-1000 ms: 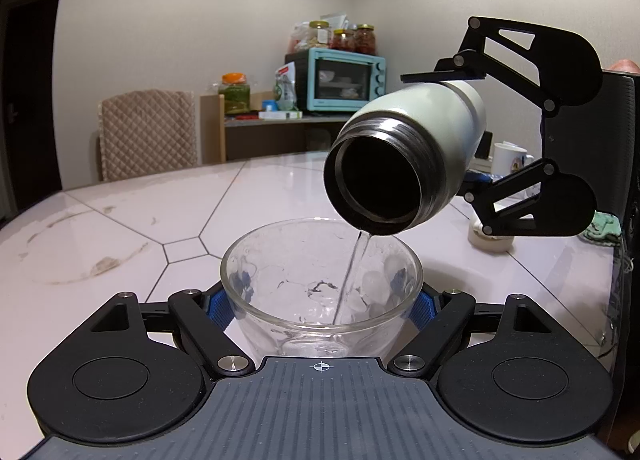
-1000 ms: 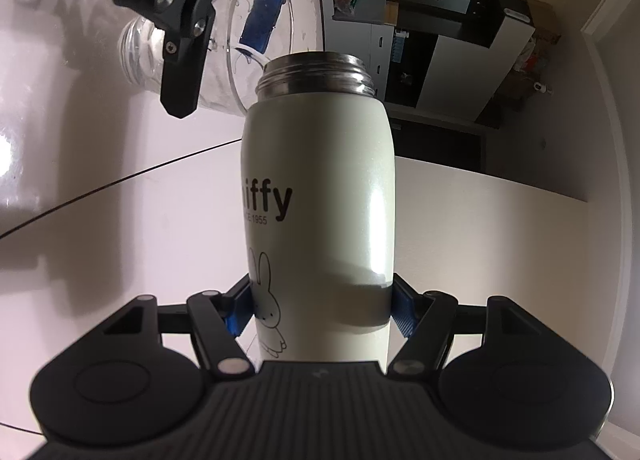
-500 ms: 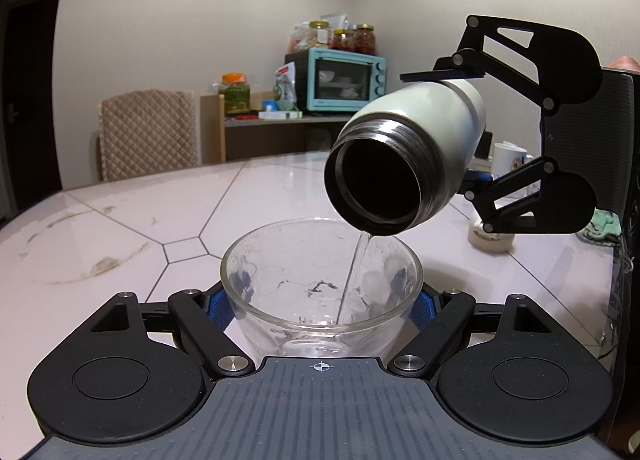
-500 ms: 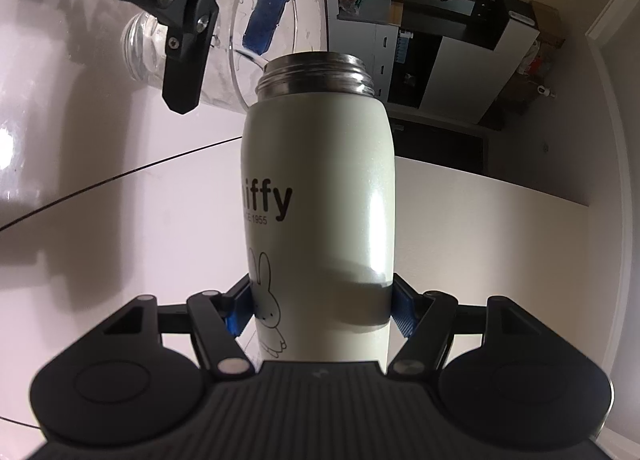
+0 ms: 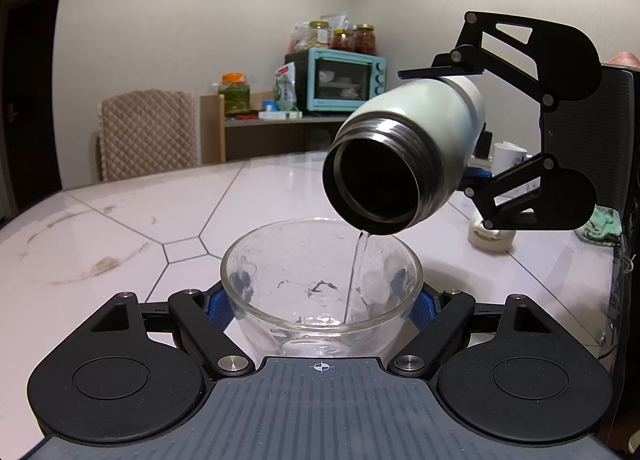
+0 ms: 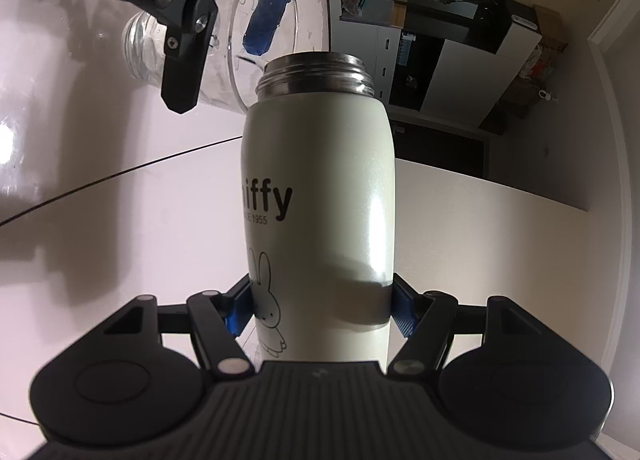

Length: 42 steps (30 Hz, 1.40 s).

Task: Unscrew bottle cap and pour
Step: 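Keep tilting the Miffy bottle over the tumbler while the left gripper holds it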

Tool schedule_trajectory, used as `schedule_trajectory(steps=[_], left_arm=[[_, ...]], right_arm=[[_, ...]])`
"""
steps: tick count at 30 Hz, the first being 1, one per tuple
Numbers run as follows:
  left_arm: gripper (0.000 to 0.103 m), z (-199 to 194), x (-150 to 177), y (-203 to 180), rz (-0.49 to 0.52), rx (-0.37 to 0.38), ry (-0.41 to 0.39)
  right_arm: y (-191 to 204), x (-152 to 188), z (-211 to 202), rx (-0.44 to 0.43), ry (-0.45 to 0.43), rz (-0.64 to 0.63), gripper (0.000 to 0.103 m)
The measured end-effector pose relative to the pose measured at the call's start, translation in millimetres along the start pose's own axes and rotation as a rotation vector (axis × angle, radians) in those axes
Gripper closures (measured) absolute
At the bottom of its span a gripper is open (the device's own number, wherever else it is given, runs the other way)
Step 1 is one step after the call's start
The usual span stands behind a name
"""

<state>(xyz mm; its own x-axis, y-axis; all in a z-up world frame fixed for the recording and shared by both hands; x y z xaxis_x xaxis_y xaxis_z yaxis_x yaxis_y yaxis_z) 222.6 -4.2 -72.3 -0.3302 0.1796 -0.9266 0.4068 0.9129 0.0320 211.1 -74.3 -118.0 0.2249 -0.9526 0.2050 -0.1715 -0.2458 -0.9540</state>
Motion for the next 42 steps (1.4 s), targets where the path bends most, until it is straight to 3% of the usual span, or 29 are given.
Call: schedule_trajectory(steps=[42], left_arm=[[0.016,2.3,0.5,0.5,0.009,0.003,-0.001]], right_arm=[[-8.7,-16.3,6.2,-0.005,0.014,-0.080,0.033]])
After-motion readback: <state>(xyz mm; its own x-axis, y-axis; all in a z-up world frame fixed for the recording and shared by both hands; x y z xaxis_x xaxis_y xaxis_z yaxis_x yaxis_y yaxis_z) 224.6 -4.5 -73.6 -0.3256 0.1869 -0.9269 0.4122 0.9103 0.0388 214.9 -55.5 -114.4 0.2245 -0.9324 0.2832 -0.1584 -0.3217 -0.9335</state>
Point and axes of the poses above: each gripper's, at about its wrist camera, not at the fingertips, and z roughly the way its jaws point, y to its left, x to its underside, the point moved 8 cm from there along z, roughly the way its jaws point, and after that the axes turned 7 degrees about -x, right-handed, at the moved point
